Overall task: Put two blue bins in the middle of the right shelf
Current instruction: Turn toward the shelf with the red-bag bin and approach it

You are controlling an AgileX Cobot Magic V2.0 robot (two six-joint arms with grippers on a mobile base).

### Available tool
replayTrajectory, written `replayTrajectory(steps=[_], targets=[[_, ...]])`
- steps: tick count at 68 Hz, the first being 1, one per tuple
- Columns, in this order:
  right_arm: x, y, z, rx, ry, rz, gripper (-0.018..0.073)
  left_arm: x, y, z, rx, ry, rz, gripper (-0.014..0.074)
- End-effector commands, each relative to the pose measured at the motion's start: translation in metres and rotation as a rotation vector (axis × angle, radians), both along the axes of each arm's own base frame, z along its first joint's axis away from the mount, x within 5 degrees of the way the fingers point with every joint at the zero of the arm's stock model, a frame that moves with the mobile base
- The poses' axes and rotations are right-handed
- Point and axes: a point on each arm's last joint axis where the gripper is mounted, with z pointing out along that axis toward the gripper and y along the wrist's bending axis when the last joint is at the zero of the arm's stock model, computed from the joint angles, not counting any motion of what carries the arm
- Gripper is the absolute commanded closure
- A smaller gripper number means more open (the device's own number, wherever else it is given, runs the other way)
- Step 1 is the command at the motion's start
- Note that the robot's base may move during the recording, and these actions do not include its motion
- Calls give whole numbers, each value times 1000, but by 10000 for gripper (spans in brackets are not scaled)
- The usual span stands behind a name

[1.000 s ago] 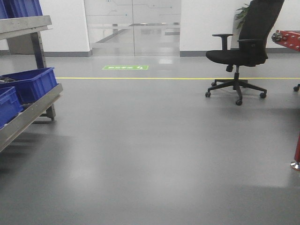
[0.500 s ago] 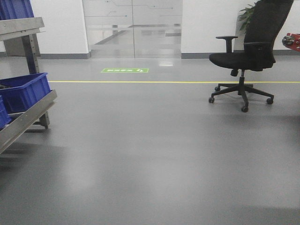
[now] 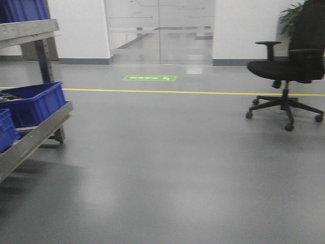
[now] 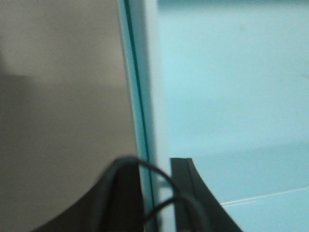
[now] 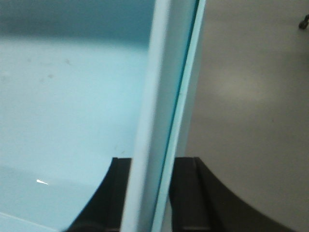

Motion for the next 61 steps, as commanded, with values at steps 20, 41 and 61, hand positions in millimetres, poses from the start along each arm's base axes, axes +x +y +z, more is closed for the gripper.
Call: replayTrajectory(steps=[20, 41, 61], targets=[[-2, -1, 24, 79, -169, -5, 713, -9, -4, 15, -73, -66, -44, 707], [-2, -1, 24, 79, -169, -5, 713, -9, -4, 15, -73, -66, -44, 707], [-2, -1, 24, 79, -169, -5, 713, -9, -4, 15, -73, -66, -44, 707]])
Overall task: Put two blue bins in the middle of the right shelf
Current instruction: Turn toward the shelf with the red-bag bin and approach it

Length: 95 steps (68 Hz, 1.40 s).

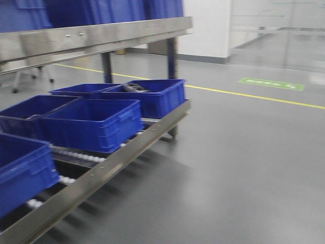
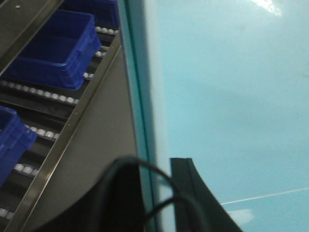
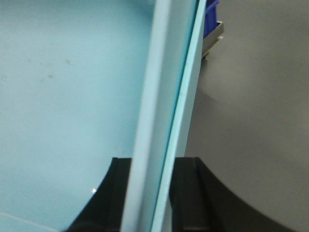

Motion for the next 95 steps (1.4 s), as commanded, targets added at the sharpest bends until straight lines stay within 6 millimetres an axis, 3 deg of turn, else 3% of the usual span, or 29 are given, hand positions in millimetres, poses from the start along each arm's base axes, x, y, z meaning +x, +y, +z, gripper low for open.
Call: replayTrajectory(steps=[1, 95], targets=[[-2, -1, 24, 80, -171, -5, 713, -10, -4, 16, -73, -69, -44, 707], [-2, -1, 24, 80, -171, -5, 713, -10, -4, 16, -73, -69, -44, 707]])
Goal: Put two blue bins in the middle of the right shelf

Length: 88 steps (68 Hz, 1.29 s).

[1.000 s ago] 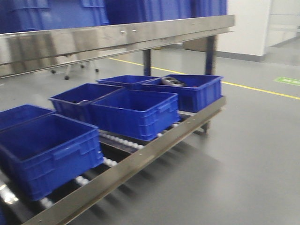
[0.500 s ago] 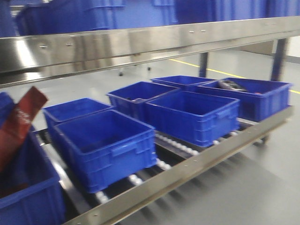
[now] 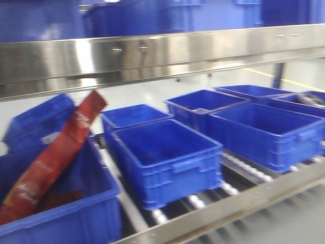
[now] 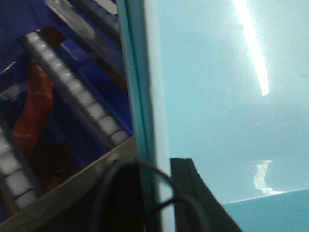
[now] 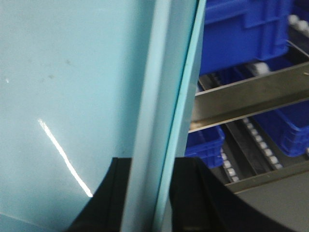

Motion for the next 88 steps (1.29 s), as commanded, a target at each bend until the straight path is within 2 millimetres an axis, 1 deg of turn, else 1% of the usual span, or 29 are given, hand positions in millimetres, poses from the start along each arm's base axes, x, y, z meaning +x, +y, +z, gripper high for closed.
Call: replayTrajectory(steps=[1, 88], targets=[[-2, -1, 24, 79, -169, -5, 713, -10, -4, 16, -74, -68, -44, 707], [-2, -1, 24, 79, -169, -5, 713, -10, -4, 16, -74, -68, -44, 707]])
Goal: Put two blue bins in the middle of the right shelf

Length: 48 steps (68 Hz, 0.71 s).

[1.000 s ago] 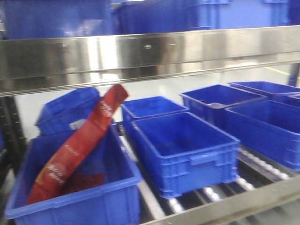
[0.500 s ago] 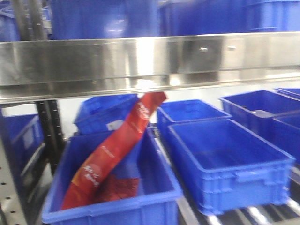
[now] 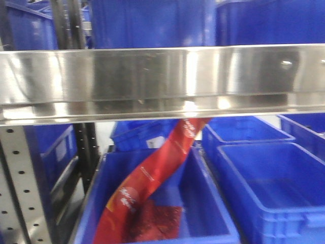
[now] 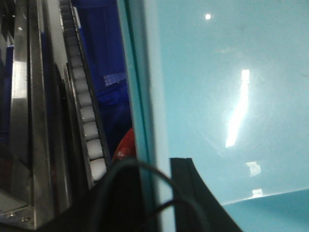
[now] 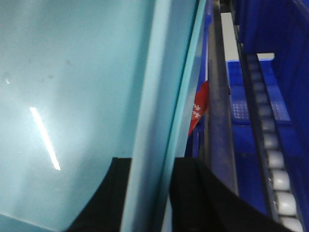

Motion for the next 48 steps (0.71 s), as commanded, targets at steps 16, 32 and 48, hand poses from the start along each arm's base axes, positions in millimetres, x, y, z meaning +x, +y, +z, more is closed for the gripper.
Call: replayTrajectory(steps=[16, 32, 48], targets=[[-3, -1, 24, 79, -167, -5, 713, -10, -4, 16, -74, -68, -44, 707], [-3, -1, 24, 79, -167, -5, 713, -10, -4, 16, -74, -68, -44, 707], [-3, -1, 24, 79, -167, -5, 713, -10, -4, 16, -74, -68, -44, 707]])
